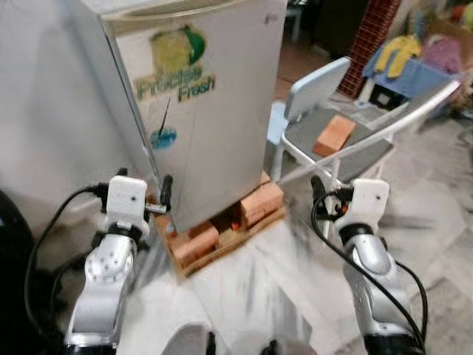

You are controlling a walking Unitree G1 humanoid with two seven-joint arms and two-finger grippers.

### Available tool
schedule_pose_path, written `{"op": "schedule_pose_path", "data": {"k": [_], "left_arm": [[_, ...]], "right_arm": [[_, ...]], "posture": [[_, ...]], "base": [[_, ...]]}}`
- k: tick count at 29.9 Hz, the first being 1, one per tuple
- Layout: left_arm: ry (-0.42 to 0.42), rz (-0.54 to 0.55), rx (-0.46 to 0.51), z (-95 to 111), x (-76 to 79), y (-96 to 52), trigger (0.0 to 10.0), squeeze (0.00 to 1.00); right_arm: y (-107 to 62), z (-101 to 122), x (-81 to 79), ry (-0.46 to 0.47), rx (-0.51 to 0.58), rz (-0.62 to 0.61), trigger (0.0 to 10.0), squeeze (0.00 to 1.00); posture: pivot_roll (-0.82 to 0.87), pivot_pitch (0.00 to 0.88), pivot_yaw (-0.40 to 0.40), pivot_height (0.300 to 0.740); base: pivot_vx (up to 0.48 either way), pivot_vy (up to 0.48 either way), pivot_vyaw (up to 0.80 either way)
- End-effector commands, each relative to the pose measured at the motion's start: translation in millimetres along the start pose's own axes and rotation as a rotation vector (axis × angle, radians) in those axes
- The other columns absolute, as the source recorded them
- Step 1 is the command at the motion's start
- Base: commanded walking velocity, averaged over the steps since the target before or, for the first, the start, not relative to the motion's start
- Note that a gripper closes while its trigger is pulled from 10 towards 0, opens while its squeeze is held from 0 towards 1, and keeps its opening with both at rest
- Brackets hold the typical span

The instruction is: Restocking fridge

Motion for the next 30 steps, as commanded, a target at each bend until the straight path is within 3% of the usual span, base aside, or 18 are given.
{"op": "schedule_pose_path", "data": {"k": [1,10,15,26,30], "left_arm": [[0.007,-0.007,-0.032,-2.8,-5.7,-2.7,10.0,0.00],[-0.007,-0.059,-0.035,-4.0,4.5,-1.5,10.0,0.00],[0.003,-0.065,-0.042,-4.9,6.1,-1.6,10.0,0.00],[-0.007,-0.101,-0.037,-4.3,14.0,-3.0,10.0,0.00],[0.008,-0.083,-0.024,-5.5,16.1,1.5,10.0,0.00]], "right_arm": [[4.2,9.0,-9.9,0.023,0.021,0.021,10.0,0.00],[4.1,7.3,-11.0,0.024,0.010,0.022,10.0,0.00],[4.9,8.7,-9.7,0.021,0.014,0.017,10.0,0.00],[5.0,10.2,-8.8,0.009,0.017,0.025,10.0,0.00],[5.9,9.1,-10.8,0.004,0.014,0.032,10.0,0.00]], "posture": [[0.12,0.062,0.000,0.740],[0.12,0.063,-0.002,0.740],[0.11,0.062,-0.004,0.740],[0.11,0.073,-0.011,0.740],[0.11,0.062,-0.047,0.740]], "base": [[0.000,0.431,0.00],[0.030,0.422,-0.43],[0.000,0.000,0.00],[0.000,0.423,0.00],[0.000,0.312,0.00]]}}
Point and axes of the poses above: a point about 5 cm out from each wrist's last joint towards the gripper, its own y axis pointing out of the wrist towards the gripper, its own z axis along the axis of the wrist's last joint, x = y × z, the point moved 3 cm from there along y, pointing out of the wrist towards the gripper, and after that the axes turned 10 degrees about -y, right-handed, at the moved point
